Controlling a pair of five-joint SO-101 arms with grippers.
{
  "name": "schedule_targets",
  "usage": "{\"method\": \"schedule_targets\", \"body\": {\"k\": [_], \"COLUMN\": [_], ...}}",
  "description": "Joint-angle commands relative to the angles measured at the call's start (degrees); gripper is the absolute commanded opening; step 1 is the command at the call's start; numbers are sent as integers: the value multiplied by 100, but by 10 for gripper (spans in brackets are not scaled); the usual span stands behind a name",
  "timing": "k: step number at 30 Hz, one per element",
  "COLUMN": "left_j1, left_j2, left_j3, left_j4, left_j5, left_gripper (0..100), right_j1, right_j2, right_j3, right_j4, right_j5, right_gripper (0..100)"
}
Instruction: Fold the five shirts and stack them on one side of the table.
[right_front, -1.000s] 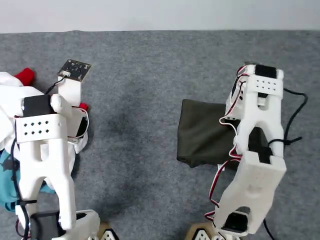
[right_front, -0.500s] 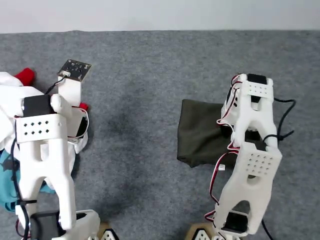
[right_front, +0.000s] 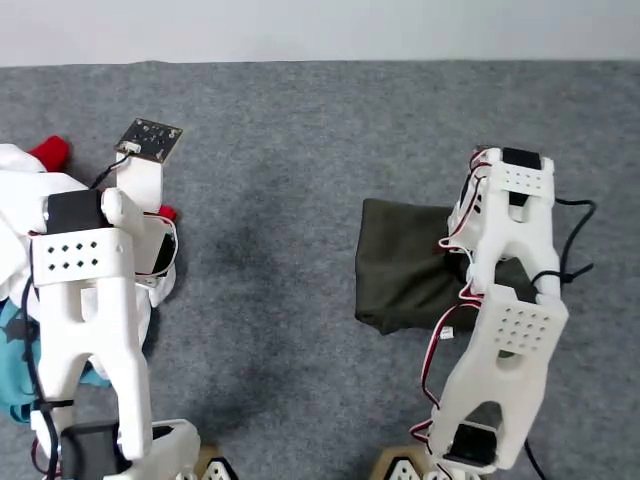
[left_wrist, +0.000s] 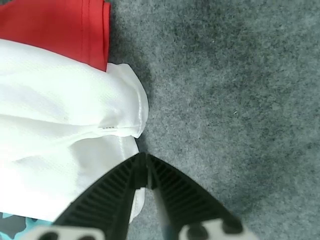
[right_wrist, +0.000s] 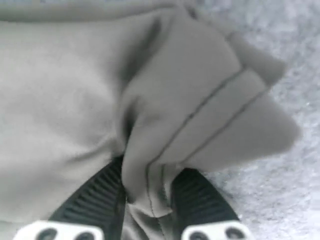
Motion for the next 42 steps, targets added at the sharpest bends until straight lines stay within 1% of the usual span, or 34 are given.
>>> {"method": "schedule_targets", "body": {"k": [1,5,9,12,15,18,20,22,23,24,28,30,32,35,38,42], "left_j1": [18,18,18,18,18,18,18,18,18,18,18,18,18,18,18,18], "left_j2": [-26,-26,-26,-26,-26,-26,-26,-44,-44,-44,-35,-35,-35,-35,-26,-26], "left_j3": [-22,-22,-22,-22,-22,-22,-22,-22,-22,-22,-22,-22,-22,-22,-22,-22], "left_j4": [-53,-53,-70,-79,-88,-62,-62,-53,-53,-53,-53,-53,-53,-53,-53,-62], "left_j5": [-9,-18,-9,-9,-9,-9,-9,-9,-9,-9,-9,-9,-9,-9,-9,0], "left_gripper": [6,6,6,6,6,6,6,6,6,6,6,6,6,6,6,6], "right_j1": [391,734,875,848,743,611,576,576,593,611,611,602,585,541,365,101], "right_j2": [-576,-813,-813,-813,-752,-505,-374,-330,-338,-374,-620,-752,-884,-1068,-1147,-1174], "right_j3": [-185,-334,-818,-923,-923,-923,-923,-941,-941,-941,-941,-941,-941,-941,-941,-941], "right_j4": [-40,-330,-734,-1385,-2246,-2853,-3029,-3020,-2985,-2914,-2712,-2677,-2598,-2211,-1596,-840], "right_j5": [598,1829,3121,4123,5037,5547,5565,5556,5477,5222,3736,3121,2444,1415,440,-1055], "right_gripper": [9,9,9,9,9,11,20,73,110,149,276,314,323,324,324,324]}}
